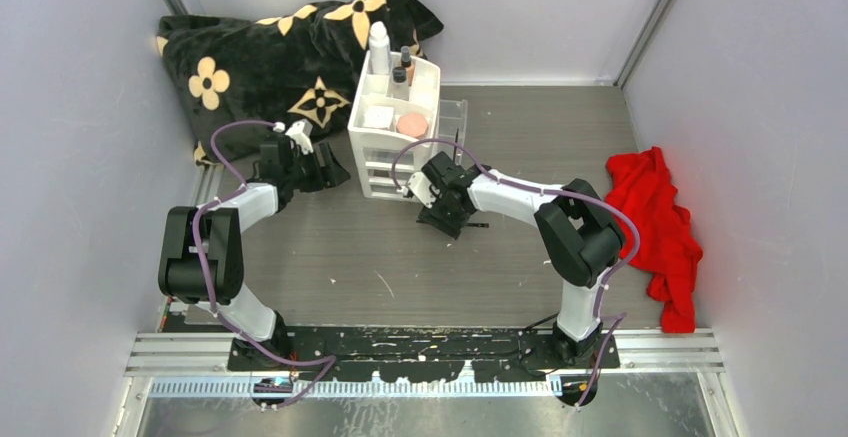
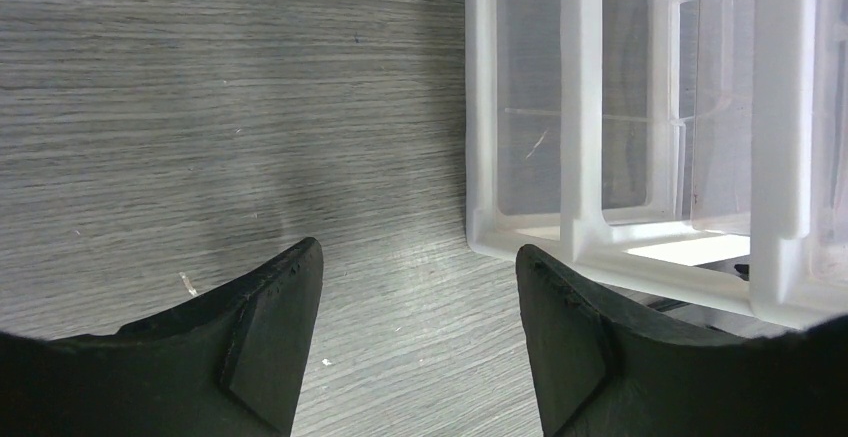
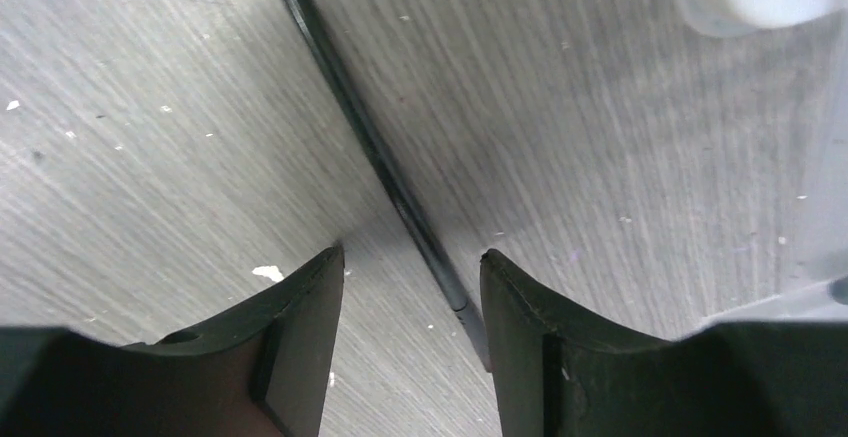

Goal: Organize the makeup
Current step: Pick up the makeup brush from the center of the board.

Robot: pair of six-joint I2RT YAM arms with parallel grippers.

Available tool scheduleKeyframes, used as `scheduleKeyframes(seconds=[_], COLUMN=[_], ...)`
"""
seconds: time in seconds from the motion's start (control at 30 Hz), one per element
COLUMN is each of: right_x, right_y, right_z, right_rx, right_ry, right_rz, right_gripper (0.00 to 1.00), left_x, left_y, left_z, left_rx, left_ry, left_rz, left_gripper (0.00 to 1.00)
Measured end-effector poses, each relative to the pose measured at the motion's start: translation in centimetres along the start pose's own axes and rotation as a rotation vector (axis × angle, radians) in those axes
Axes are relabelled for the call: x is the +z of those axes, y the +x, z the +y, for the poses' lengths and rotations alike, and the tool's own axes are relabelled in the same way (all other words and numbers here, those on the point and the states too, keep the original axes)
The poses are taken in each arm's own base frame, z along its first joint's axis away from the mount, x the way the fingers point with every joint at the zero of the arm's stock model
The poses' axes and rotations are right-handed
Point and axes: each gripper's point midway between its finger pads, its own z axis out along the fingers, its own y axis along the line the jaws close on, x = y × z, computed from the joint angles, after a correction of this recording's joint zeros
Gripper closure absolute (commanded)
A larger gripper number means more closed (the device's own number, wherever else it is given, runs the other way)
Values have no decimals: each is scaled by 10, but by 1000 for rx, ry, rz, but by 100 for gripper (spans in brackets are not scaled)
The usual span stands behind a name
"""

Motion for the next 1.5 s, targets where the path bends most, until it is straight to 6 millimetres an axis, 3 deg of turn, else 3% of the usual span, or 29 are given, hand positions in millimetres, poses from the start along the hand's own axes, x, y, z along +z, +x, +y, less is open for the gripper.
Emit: scheduleKeyframes(seconds=[0.17,0.43,0.83,0.97,1.17,1.5], right_x=[-1,-2,-4,-4,-4,-7], right_y=[2,2,7,8,10,10], right_z=[19,39,44,42,44,48], right_rx=[21,67,144,150,169,199], right_ry=[-100,-197,-168,-141,-143,-134], right_rz=[-2,-11,-20,-10,0,5], right_gripper=[46,62,54,63,98,99], left_x=[0,0,0,0,0,0], left_y=[0,-1,-3,-2,0,0], left_z=[0,-1,-3,-3,-2,-2], left_rx=[0,1,5,5,4,4], left_ry=[0,5,16,18,17,16], left_rz=[0,-2,-9,-8,-6,-7], left_gripper=[29,29,29,29,29,29])
